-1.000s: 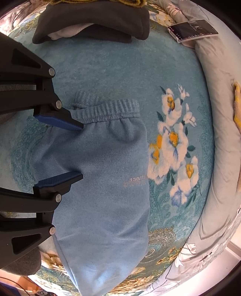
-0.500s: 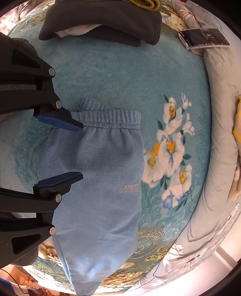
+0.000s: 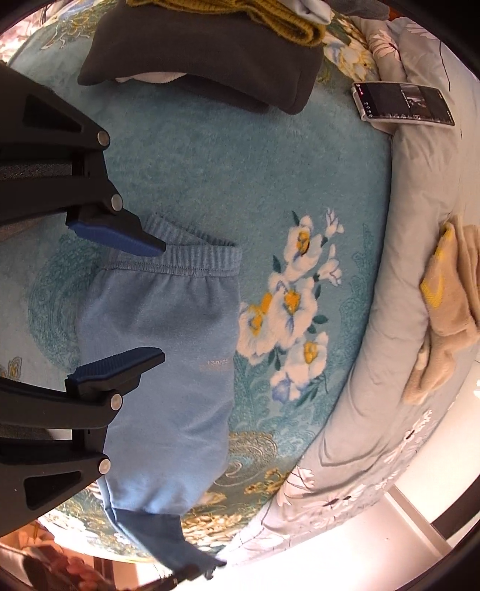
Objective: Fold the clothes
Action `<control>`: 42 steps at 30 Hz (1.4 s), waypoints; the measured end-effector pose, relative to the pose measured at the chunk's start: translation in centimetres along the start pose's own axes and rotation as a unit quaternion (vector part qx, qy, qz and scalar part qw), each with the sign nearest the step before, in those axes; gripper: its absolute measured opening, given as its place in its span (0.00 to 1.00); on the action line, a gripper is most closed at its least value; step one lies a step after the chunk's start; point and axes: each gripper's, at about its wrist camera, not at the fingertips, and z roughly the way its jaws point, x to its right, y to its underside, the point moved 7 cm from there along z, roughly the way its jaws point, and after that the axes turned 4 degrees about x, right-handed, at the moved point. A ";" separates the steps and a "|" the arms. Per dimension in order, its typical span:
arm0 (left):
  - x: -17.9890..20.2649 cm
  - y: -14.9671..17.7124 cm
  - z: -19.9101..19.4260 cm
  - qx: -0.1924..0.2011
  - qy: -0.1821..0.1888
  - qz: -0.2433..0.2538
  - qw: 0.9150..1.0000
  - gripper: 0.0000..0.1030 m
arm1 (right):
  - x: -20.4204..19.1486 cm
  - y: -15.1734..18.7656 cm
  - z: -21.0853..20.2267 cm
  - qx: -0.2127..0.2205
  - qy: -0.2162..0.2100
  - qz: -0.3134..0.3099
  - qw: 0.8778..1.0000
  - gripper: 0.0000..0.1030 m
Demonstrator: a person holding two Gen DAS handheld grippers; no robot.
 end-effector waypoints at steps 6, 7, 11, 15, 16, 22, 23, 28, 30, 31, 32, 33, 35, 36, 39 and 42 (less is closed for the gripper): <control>-0.7 0.5 0.0 -0.004 0.016 -0.017 1.000 0.56 | -7.0 5.5 5.4 -0.087 -0.005 -0.088 0.992 0.06; -0.8 0.6 0.1 -0.005 0.018 -0.019 1.000 0.56 | -7.8 6.6 6.1 -0.103 -0.005 -0.100 0.990 0.06; -1.0 0.9 0.6 -0.010 0.023 -0.025 0.999 0.56 | -9.7 9.5 7.2 -0.145 -0.020 -0.132 0.980 0.06; -0.4 1.2 1.1 -0.016 0.029 -0.021 0.999 0.56 | -10.7 10.4 7.7 -0.174 -0.028 -0.158 0.972 0.11; -0.2 1.3 1.2 -0.017 0.030 -0.017 0.999 0.56 | -11.0 10.5 7.5 -0.183 -0.046 -0.155 0.970 0.11; -0.6 1.0 1.1 -0.013 0.020 -0.015 1.000 0.56 | -9.3 9.3 5.9 -0.178 -0.063 -0.137 0.972 0.29; -0.9 0.9 1.2 -0.014 0.017 -0.021 1.000 0.56 | -8.5 9.1 6.4 -0.185 -0.052 -0.127 0.973 0.29; -3.8 0.6 2.2 -0.032 -0.011 -0.066 0.997 0.57 | -4.7 8.0 8.7 -0.219 0.002 -0.077 0.973 0.29; -4.7 0.7 2.7 -0.043 -0.009 -0.080 0.996 0.57 | -4.1 8.9 10.1 -0.248 0.008 -0.067 0.966 0.29; -4.9 0.8 3.1 -0.049 -0.005 -0.084 0.995 0.57 | -4.1 9.4 10.5 -0.262 0.004 -0.065 0.963 0.29; -5.0 0.9 3.5 -0.057 0.001 -0.086 0.995 0.57 | -4.0 9.9 10.9 -0.274 0.002 -0.064 0.960 0.29; -4.9 1.0 3.9 -0.066 0.008 -0.088 0.994 0.57 | -3.8 9.9 10.9 -0.273 0.007 -0.072 0.959 0.29; -4.9 1.2 4.7 -0.079 0.019 -0.091 0.992 0.58 | -3.8 8.9 9.8 -0.244 0.008 -0.079 0.967 0.29; -5.0 1.1 5.0 -0.081 0.018 -0.091 0.992 0.58 | -3.8 8.3 9.0 -0.229 0.004 -0.075 0.970 0.29; -5.6 0.3 5.7 -0.078 0.021 -0.084 0.993 0.59 | -3.5 6.7 6.9 -0.199 0.003 -0.069 0.978 0.29; -5.7 0.1 6.2 -0.091 0.023 -0.055 0.994 0.59 | -3.4 6.2 5.4 -0.188 0.012 -0.077 0.979 0.29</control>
